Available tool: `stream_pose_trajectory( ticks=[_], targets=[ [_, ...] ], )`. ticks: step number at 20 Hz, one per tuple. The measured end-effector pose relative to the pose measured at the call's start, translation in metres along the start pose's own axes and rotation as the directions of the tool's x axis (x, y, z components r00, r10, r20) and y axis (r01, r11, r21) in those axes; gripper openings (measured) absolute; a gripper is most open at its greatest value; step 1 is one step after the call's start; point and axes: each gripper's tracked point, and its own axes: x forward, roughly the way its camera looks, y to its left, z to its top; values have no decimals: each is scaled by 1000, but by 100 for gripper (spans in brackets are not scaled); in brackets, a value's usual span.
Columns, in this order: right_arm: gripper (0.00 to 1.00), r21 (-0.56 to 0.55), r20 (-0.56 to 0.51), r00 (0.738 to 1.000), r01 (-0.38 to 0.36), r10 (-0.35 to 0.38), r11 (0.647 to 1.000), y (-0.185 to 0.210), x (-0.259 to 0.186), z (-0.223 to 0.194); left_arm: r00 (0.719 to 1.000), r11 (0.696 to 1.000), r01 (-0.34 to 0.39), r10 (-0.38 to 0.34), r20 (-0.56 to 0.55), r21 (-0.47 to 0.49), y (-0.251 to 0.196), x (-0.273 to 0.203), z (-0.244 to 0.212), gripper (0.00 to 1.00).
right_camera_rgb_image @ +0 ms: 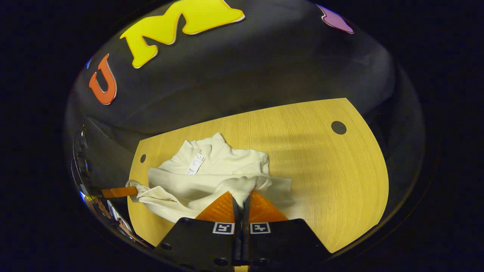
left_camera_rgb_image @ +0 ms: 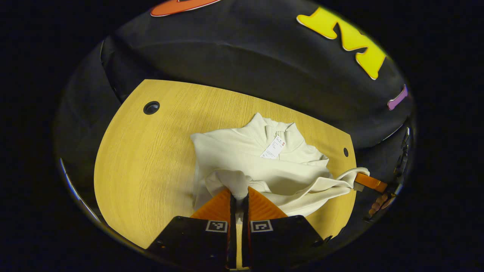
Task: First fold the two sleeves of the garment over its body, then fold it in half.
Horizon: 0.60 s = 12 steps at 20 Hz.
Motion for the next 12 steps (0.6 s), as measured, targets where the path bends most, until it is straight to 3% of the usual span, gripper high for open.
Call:
stream_pose_trajectory(
  ticks=[4, 8, 9, 10, 11, 12],
  targets=[
    [1, 78, -3, 1000, 27, -27, 997, 4, 48, 14, 1000, 997, 13, -13, -1, -73, 35, 1, 26, 10],
    [2, 103, -9, 997, 73, -73, 992, -1, 86, 12, 1000, 996, 24, -23, 15, -85, 34, 23, 33, 17],
    [2, 114, -2, 997, 72, -72, 991, 1, 89, 13, 999, 996, 29, -27, 29, -88, 33, 27, 36, 27],
    [2, 120, 5, 997, 74, -75, 990, 1, 90, 15, 999, 994, 37, -33, 43, -99, 31, 33, 37, 42],
    [5, 116, 25, 996, 84, -88, 990, -2, 84, 17, 998, 993, 42, -37, 51, -108, 29, 39, 38, 43],
    [10, 109, 52, 995, 77, -83, 991, -2, 85, 21, 997, 993, 47, -40, 58, -112, 28, 41, 39, 51]
  ],
)
